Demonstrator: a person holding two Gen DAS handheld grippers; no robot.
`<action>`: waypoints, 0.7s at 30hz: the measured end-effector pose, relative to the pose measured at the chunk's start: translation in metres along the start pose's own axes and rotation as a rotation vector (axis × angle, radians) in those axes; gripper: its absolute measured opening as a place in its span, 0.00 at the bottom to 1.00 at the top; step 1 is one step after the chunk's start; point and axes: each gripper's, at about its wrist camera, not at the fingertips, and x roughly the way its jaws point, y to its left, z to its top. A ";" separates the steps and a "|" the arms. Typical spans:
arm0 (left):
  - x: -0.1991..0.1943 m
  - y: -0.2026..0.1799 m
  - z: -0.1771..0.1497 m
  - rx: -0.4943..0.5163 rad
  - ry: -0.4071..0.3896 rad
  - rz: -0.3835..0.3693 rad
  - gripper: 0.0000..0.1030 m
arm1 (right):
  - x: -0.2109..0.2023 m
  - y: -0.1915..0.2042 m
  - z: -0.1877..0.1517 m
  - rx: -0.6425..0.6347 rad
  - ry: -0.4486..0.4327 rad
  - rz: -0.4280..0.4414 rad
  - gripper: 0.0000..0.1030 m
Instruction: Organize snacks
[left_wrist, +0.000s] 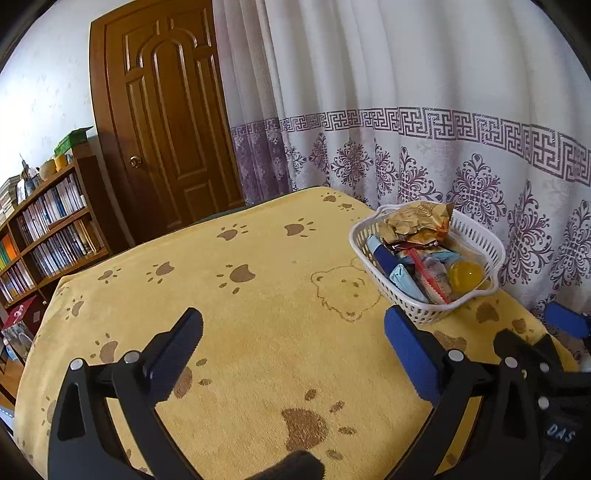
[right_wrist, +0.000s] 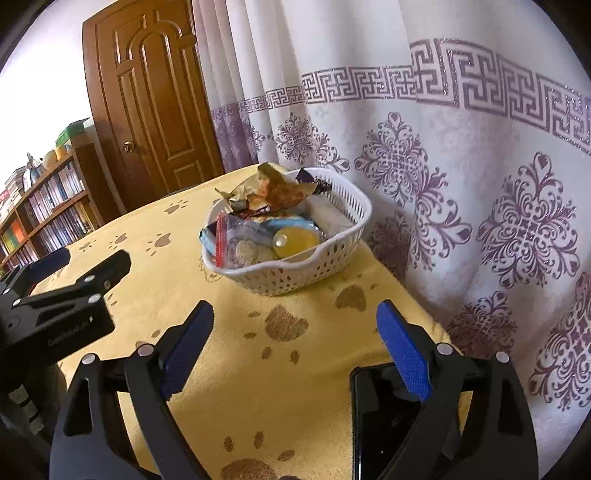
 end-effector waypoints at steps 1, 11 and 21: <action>-0.002 0.000 -0.001 0.000 -0.009 0.005 0.95 | 0.000 0.000 0.000 -0.001 -0.002 -0.004 0.89; -0.013 -0.001 -0.008 0.009 -0.063 0.003 0.95 | -0.003 0.006 0.005 -0.058 -0.017 -0.054 0.89; -0.017 0.004 -0.016 0.002 -0.081 -0.024 0.95 | 0.001 0.016 0.005 -0.096 -0.009 -0.083 0.89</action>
